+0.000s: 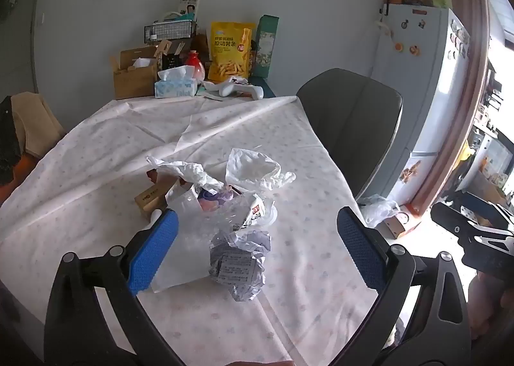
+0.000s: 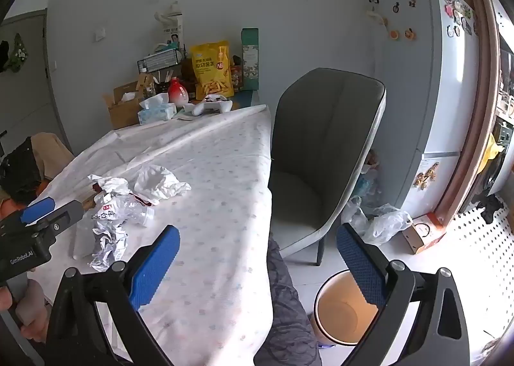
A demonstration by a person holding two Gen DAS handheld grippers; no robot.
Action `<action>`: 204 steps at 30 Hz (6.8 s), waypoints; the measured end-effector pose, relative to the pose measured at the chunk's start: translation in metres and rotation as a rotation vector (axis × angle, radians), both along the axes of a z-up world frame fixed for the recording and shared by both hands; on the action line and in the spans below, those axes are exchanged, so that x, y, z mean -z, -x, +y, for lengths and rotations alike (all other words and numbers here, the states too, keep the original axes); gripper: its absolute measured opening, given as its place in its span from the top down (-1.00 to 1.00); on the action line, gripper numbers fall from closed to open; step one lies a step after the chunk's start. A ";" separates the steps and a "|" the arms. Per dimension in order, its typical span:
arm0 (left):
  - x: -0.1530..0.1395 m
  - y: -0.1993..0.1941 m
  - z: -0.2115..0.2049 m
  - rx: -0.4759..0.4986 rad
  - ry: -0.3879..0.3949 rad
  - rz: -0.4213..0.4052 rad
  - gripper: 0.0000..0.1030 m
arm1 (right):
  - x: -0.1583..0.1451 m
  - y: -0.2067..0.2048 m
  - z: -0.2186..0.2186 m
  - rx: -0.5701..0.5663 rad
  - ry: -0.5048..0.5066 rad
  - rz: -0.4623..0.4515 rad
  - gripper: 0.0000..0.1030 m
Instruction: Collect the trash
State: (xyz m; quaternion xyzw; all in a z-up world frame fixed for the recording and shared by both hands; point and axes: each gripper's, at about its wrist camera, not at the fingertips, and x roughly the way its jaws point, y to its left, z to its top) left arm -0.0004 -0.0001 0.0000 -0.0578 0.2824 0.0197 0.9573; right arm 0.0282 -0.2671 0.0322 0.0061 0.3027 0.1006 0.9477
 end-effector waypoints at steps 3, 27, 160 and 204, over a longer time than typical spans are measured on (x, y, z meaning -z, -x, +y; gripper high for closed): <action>0.001 0.000 -0.001 -0.006 0.004 0.003 -0.90 | -0.001 0.000 -0.002 -0.002 -0.003 0.004 -0.86; -0.001 0.002 0.005 -0.016 0.016 0.001 -0.90 | 0.002 0.001 -0.001 -0.029 -0.032 -0.015 -0.86; 0.064 -0.009 0.110 -0.259 0.134 0.184 0.87 | 0.057 -0.027 0.115 -0.436 -0.088 0.266 0.32; -0.014 -0.114 -0.096 0.172 0.014 0.083 0.88 | 0.052 -0.070 -0.101 0.018 -0.189 0.164 0.32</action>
